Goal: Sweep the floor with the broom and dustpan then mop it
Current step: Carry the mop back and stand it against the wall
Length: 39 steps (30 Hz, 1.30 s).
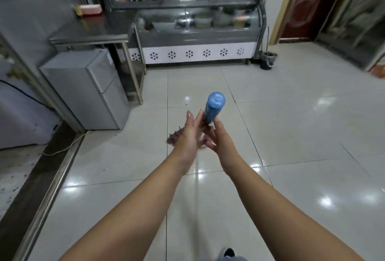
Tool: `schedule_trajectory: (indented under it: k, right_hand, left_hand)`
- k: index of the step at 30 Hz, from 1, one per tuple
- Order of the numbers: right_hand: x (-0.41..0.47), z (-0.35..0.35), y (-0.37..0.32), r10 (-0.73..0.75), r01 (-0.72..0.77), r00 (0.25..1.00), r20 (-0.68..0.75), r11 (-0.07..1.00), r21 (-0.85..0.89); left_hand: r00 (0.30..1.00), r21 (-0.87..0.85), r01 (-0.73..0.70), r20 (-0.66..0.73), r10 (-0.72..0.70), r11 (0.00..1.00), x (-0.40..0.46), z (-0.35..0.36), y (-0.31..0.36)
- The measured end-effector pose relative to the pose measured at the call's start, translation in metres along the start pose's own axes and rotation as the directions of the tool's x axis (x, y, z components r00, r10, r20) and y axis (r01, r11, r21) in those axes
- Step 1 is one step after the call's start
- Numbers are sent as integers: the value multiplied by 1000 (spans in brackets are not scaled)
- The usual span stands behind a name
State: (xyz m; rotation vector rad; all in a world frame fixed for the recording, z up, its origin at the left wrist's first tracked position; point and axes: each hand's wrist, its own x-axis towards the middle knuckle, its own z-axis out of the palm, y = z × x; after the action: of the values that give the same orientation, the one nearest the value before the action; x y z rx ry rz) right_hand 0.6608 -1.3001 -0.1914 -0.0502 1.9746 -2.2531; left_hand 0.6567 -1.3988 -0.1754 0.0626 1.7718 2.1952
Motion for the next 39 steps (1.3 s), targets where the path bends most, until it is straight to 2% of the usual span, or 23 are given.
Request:
schedule_trajectory:
  k: [3, 6, 10, 13, 16, 20, 23, 27, 31, 34, 39]
  right_hand:
    - [24, -13, -15, -125, 120, 992, -18, 980, -159]
    - [59, -31, -29, -188, 165, 981, -55, 944, -287]
    - [121, -58, -47, -284, 237, 956, -70, 893, -382]
    - [168, -79, -60, -332, 272, 939, -93, 880, -389]
    - [213, -97, -76, -345, 260, 931, -118, 856, -447]
    - [272, -116, -93, -231, 131, 964, -133, 846, -517]
    - [313, -131, -101, -234, 140, 967, -100, 815, -563]
    - [367, -159, -108, -290, 159, 944, -156, 816, -556]
    - [429, -196, -105, -231, 110, 948, -220, 884, -455]
    - [483, -220, -102, -164, 63, 958, -237, 922, -381]
    - [559, -269, -100, -92, -3, 938, -334, 962, -273]
  left_hand:
    - [999, 56, -11, 48, 8, 998, 31, 2, 8]
    - [999, 131, -41, 34, 37, 991, 70, 3, 17]
    - [996, 256, -87, -13, 94, 963, 132, 4, 32]
    - [993, 259, -101, -27, 112, 961, 180, 10, 49]
    - [993, 209, -92, -53, 105, 974, 225, 16, 64]
    - [995, 76, -26, -99, 33, 997, 273, 17, 70]
    - [993, 89, 1, -122, 10, 996, 310, 15, 70]
    - [993, 207, 27, -114, -3, 978, 369, 19, 70]
    - [996, 345, -75, -15, 85, 936, 446, 27, 70]
    - [992, 356, -124, 53, 113, 926, 516, 27, 67]
    - [983, 325, -74, 186, 14, 943, 616, 31, 55]
